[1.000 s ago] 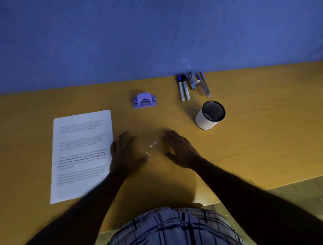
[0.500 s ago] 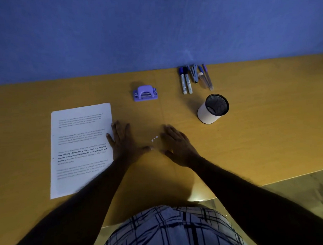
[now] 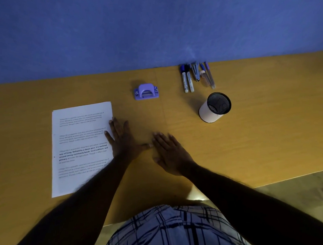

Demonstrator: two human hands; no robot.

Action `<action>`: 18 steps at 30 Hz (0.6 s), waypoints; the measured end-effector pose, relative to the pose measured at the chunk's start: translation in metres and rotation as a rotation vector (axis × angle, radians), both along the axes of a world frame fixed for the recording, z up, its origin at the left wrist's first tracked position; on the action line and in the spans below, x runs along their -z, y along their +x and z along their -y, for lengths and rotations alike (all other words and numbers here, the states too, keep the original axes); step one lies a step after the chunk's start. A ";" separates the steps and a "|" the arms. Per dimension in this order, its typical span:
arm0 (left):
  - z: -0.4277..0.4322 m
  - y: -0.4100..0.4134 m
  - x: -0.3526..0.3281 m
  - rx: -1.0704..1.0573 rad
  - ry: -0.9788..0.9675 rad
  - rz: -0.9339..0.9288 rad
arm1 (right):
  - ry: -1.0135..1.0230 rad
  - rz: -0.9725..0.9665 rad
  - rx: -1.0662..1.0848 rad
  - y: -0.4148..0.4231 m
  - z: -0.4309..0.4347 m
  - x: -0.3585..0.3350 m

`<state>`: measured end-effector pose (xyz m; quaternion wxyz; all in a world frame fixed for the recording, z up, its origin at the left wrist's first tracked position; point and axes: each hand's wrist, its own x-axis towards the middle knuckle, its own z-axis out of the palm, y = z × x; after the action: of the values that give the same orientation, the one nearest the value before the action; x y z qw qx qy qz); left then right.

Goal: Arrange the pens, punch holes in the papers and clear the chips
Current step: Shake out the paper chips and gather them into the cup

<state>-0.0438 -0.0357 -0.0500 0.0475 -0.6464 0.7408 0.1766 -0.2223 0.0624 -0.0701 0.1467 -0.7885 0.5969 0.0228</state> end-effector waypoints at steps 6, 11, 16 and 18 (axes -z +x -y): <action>-0.005 0.000 0.001 -0.022 -0.019 -0.030 | 0.001 -0.036 0.009 0.001 -0.001 0.005; -0.003 0.006 0.005 0.067 -0.028 -0.098 | 0.004 0.245 0.071 -0.002 0.004 -0.008; 0.000 0.005 0.000 0.161 -0.126 -0.271 | 0.092 0.798 0.669 -0.013 0.009 -0.031; 0.000 0.000 -0.003 0.202 -0.103 -0.370 | 0.122 1.109 0.941 -0.017 0.015 -0.037</action>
<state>-0.0440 -0.0358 -0.0470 -0.1047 -0.5272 0.8058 0.2483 -0.2396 0.0476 -0.0333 0.4654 -0.3343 0.7082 -0.4124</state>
